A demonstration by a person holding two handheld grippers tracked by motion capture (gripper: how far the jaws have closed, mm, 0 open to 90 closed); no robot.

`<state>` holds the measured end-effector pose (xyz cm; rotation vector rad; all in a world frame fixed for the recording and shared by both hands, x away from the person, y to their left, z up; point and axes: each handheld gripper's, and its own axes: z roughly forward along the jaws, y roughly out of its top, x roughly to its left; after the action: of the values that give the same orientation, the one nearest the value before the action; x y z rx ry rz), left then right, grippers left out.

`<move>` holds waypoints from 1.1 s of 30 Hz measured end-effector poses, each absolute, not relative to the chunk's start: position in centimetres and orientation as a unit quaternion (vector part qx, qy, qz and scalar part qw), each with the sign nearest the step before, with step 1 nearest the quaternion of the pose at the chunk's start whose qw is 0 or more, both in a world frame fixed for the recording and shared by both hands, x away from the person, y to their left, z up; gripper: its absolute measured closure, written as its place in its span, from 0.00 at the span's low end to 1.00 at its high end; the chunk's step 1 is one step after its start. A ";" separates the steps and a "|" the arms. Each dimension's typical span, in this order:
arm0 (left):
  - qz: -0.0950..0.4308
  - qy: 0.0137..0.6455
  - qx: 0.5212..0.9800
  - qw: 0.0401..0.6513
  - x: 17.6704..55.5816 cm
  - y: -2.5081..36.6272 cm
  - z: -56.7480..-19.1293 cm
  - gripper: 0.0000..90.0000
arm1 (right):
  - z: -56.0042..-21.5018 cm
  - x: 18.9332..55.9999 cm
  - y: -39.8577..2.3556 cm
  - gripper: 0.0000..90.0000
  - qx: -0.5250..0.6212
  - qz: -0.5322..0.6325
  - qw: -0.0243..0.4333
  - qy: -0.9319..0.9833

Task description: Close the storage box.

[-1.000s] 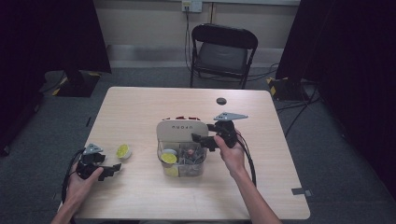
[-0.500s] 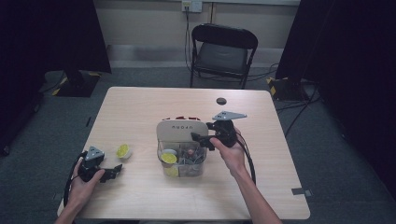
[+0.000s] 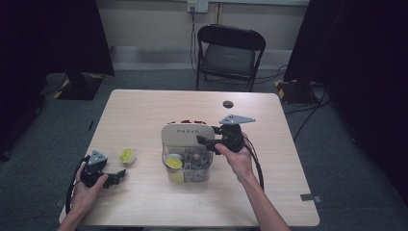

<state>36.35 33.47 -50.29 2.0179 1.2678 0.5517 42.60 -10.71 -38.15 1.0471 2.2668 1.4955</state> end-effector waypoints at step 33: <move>0.212 0.488 0.775 0.341 36.3 33.5 -50.3 0.11 | -37.3 41.2 -10.5 0.43 0.353 0.522 0.117 0.768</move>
<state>36.34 33.45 -50.30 2.0161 1.2699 0.5523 41.17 -10.54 -37.28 1.0336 2.2478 1.5280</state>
